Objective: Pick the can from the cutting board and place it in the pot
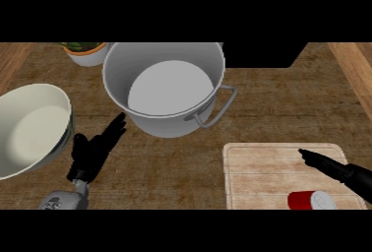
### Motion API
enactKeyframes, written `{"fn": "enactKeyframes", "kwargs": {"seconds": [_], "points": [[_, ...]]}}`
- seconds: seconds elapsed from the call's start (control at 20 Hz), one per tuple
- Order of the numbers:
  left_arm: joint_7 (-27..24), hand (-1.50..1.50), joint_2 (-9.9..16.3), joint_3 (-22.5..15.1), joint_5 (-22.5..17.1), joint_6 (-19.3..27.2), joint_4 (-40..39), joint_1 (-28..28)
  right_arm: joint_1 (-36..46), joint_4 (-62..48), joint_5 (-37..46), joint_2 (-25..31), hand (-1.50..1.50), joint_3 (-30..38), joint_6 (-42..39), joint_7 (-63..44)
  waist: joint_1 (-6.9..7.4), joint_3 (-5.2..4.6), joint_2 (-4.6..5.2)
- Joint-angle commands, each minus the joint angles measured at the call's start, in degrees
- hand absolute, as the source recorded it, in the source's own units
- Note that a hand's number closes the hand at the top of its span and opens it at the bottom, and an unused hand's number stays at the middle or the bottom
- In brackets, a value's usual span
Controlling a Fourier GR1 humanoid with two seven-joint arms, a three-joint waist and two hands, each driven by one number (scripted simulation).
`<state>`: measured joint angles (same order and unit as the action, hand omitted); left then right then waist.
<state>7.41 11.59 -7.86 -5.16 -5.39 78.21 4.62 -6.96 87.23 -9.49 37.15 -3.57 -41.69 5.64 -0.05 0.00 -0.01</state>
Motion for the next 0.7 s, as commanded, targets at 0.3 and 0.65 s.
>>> {"fn": "enactKeyframes", "kwargs": {"seconds": [0.3, 0.65], "points": [[-0.1, 0.00, -0.9, 0.9, 2.2, -1.4, 0.5, -0.3, 3.7, -13.3, 8.4, -11.2, -1.50, -2.5, -0.1, 2.6, 0.17, 0.03, 0.04], [1.9, 0.00, -3.3, 1.0, 3.7, 0.1, 1.4, 0.0, 1.1, -13.0, 21.3, -11.0, 1.50, -5.0, 1.8, 18.7, -0.04, 0.03, 0.00]]}}
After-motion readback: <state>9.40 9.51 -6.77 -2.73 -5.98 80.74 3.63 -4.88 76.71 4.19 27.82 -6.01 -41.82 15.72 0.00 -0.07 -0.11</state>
